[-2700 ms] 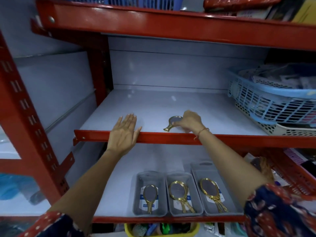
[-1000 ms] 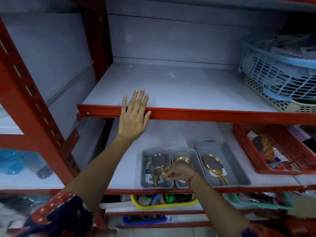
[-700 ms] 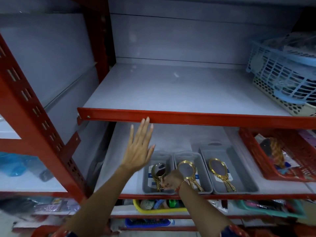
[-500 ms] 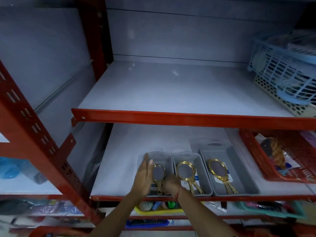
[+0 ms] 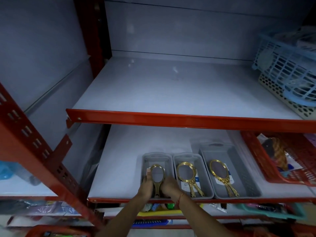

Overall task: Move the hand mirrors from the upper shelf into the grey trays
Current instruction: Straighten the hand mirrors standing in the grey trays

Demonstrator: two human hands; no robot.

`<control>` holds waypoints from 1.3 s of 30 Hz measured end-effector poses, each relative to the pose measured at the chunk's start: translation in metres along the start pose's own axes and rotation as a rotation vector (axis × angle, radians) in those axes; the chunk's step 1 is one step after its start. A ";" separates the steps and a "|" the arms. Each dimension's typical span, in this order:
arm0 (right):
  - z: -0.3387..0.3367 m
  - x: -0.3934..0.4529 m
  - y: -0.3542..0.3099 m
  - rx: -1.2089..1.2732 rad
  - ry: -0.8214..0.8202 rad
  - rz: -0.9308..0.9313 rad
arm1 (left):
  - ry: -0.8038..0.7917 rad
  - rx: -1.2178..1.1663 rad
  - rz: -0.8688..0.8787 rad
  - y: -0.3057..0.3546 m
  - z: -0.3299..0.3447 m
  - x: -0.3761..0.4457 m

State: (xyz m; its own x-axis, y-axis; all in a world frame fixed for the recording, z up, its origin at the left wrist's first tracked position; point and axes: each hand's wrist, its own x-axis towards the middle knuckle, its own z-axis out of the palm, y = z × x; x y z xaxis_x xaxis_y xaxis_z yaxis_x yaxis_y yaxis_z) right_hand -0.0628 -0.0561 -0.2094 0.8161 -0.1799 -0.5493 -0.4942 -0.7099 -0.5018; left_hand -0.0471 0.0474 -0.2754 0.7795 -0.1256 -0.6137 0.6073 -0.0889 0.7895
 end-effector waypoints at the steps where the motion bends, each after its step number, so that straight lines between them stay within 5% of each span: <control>1: 0.000 -0.001 -0.001 0.025 -0.010 0.016 | 0.006 -0.013 -0.019 0.000 0.000 0.000; 20: -0.008 -0.013 -0.007 0.154 -0.115 0.071 | -0.049 0.292 -0.029 0.021 0.000 -0.012; 28: -0.046 0.018 0.038 0.349 0.169 0.067 | 0.119 0.225 0.223 0.050 0.030 -0.041; 32: -0.081 -0.001 0.054 0.234 0.287 0.078 | -0.007 0.016 0.144 0.053 0.066 -0.029; 36: -0.095 -0.011 0.073 0.008 0.169 0.075 | -0.179 -0.034 -0.026 0.044 0.104 -0.017; 39: -0.094 -0.009 0.082 -0.037 0.115 0.042 | -0.140 -0.062 -0.097 0.035 0.126 -0.006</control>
State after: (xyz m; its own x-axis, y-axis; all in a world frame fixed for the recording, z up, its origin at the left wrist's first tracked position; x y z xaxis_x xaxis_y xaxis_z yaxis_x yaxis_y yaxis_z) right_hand -0.0821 -0.1771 -0.1827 0.8246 -0.2855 -0.4884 -0.5194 -0.7242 -0.4536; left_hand -0.0501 -0.0792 -0.2430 0.6902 -0.2563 -0.6767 0.6905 -0.0464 0.7219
